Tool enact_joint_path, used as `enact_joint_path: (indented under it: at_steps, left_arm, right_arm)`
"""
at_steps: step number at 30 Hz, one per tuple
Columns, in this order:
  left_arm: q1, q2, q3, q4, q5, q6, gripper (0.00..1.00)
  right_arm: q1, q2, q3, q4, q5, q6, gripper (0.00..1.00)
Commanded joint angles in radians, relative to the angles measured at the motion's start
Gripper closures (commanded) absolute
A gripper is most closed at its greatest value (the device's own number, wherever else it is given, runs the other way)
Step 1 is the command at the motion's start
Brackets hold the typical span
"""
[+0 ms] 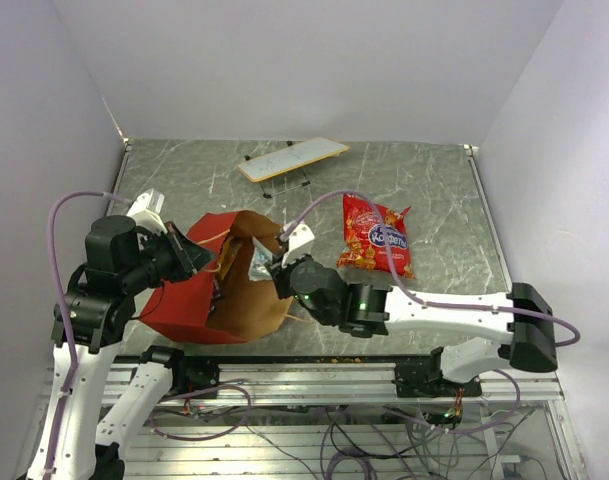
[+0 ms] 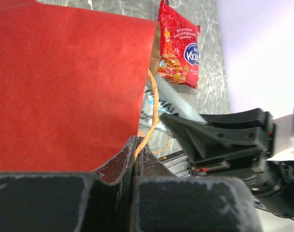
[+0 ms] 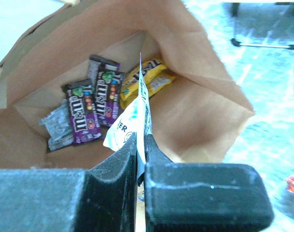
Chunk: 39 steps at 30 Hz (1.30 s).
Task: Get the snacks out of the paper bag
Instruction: Take out the snack from the paper bag, then place the snack at the center of the board.
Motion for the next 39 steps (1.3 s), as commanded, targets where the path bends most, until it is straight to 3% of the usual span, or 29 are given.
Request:
enact_joint_path:
  at_steps: [1,6,12,17,20,29,39]
  left_arm:
    - [-0.004,0.003,0.018,0.004,-0.016,0.019,0.93]
    - [-0.004,0.018,0.016,-0.023,-0.036,0.002,0.93]
    - [-0.004,0.017,0.048,-0.067,-0.038,0.013,0.93]
    - [-0.004,-0.003,0.035,-0.061,-0.034,-0.010,0.93]
    - [-0.004,0.000,0.031,-0.047,-0.022,-0.012,0.93]
    - [-0.004,0.081,0.083,-0.051,-0.004,0.042,0.93]
    - [-0.004,0.163,0.129,-0.019,-0.008,0.107,0.93]
  right_arm:
    - [-0.001,-0.099,0.047,-0.235,0.145,0.010,1.00]
    - [-0.063,-0.242,0.020,-0.391,0.287,0.037,1.00]
    - [-0.483,-0.344,-0.085,-0.438,-0.005,0.181,1.00]
    - [-0.703,-0.346,-0.095,-0.574,-0.028,0.383,1.00]
    - [-0.867,-0.357,-0.145,-0.587,-0.085,0.402,1.00]
    - [-1.249,-0.253,-0.260,-0.388,-0.286,0.299,1.00]
    - [-1.418,-0.006,-0.290,-0.130,-0.410,0.256,1.00]
